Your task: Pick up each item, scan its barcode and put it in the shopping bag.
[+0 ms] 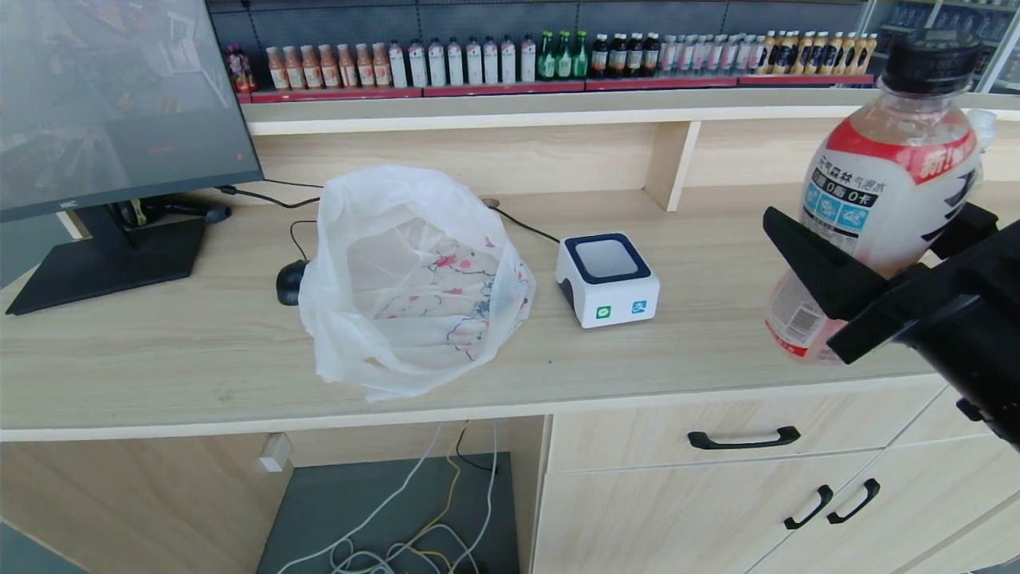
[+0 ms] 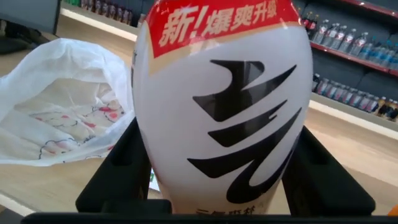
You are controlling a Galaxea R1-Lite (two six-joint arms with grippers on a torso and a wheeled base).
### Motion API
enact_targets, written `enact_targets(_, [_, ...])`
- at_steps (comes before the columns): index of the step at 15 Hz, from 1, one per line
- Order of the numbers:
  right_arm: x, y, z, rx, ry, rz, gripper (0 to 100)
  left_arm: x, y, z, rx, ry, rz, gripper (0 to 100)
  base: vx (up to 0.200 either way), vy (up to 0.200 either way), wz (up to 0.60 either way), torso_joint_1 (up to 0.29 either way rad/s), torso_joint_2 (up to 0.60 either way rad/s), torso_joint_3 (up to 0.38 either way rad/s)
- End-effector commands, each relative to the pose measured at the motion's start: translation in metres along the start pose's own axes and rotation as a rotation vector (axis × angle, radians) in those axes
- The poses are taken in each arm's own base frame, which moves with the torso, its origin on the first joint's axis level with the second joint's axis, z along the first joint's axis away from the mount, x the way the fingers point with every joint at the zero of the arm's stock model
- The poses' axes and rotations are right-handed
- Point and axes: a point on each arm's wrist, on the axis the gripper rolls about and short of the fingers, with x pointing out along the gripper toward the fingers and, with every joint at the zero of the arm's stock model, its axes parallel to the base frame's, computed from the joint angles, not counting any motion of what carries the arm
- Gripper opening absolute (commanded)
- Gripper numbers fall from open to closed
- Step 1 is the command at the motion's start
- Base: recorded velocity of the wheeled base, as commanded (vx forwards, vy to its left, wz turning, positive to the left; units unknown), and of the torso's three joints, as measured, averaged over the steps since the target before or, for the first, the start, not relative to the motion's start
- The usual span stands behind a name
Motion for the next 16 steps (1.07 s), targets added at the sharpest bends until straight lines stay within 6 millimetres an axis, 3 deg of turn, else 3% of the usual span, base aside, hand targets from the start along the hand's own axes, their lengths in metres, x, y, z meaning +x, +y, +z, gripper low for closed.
enact_targets(1, [0.019, 0.007, -0.021, -0.084, 0.033, 0.036, 0, 0.0, 0.0, 0.0, 0.001, -0.001, 0.001, 100, 0.0, 0.0, 0.0, 0.0, 0.0, 0.0])
enact_targets(4, [0.04, -0.001, -0.026, -0.244, -0.056, 0.05, 0, 0.0, 0.0, 0.0, 0.001, -0.001, 0.001, 100, 0.0, 0.0, 0.0, 0.0, 0.0, 0.0])
enact_targets(6, [0.054, 0.004, -0.046, -0.332, -0.101, 0.085, 0, 0.0, 0.0, 0.0, 0.001, -0.001, 0.001, 100, 0.0, 0.0, 0.0, 0.0, 0.0, 0.0])
enact_targets(10, [0.079, -0.02, -0.071, -0.522, -0.18, 0.116, 0, 0.0, 0.0, 0.0, 0.001, -0.001, 0.001, 100, 0.0, 0.0, 0.0, 0.0, 0.0, 0.0])
enact_targets(16, [0.104, -0.021, -0.071, -0.597, -0.318, 0.186, 0, 0.0, 0.0, 0.0, 0.001, -0.001, 0.001, 100, 0.0, 0.0, 0.0, 0.0, 0.0, 0.0])
